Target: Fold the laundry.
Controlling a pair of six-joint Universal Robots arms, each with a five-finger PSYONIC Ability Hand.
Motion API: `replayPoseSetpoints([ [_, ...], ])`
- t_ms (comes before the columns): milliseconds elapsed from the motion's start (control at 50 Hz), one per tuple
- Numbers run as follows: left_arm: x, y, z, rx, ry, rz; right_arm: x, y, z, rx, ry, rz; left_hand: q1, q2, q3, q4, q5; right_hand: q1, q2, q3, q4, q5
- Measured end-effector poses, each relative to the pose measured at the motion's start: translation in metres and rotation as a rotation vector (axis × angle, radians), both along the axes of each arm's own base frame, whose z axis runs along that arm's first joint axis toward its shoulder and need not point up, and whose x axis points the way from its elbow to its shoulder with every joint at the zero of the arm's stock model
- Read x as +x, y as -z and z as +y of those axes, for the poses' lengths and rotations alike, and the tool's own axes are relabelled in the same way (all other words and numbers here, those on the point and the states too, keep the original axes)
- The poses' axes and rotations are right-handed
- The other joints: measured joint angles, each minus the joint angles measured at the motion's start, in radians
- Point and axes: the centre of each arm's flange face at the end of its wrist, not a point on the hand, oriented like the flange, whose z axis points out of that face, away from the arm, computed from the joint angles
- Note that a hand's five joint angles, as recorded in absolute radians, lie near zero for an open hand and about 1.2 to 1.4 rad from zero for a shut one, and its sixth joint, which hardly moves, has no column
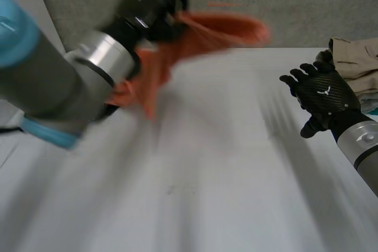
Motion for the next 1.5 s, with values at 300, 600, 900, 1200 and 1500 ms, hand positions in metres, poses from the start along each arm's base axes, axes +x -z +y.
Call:
replayPoseSetpoints([
  [300,-0.057,0.095,0.055,0.207,0.153,-0.217,-0.004,0.001,-0.002,0.012,0.052,0.006,-0.762,-0.848,-0.844,-0.862,-0.834,0.0,0.0,0.0,0.0,0.0],
  [600,0.037,0.057,-0.024,-0.009,-0.188,-0.368,0.022,-0.008,0.054,0.285,-0.069,0.008,-0.762,-0.848,-0.844,-0.862,-0.835,0.0,0.0,0.0,0.0,0.0],
  [900,0.057,0.153,-0.11,-0.041,-0.162,-0.603,0.1,0.038,0.081,0.432,-0.206,-0.098,-0.762,-0.854,-0.844,-0.866,-0.835,0.0,0.0,0.0,0.0,0.0],
  [1200,0.068,0.212,-0.169,-0.026,-0.201,-0.601,0.138,0.088,0.063,0.399,-0.173,-0.022,-0.664,-0.743,-0.738,-0.744,-0.7,0.486,0.519,0.511,0.492,0.472],
  [1500,0.063,0.198,-0.175,-0.042,-0.318,-0.597,0.131,0.022,0.059,0.207,-0.185,-0.117,0.009,-0.01,-0.017,-0.004,-0.029,0.887,0.969,0.973,0.982,0.965],
])
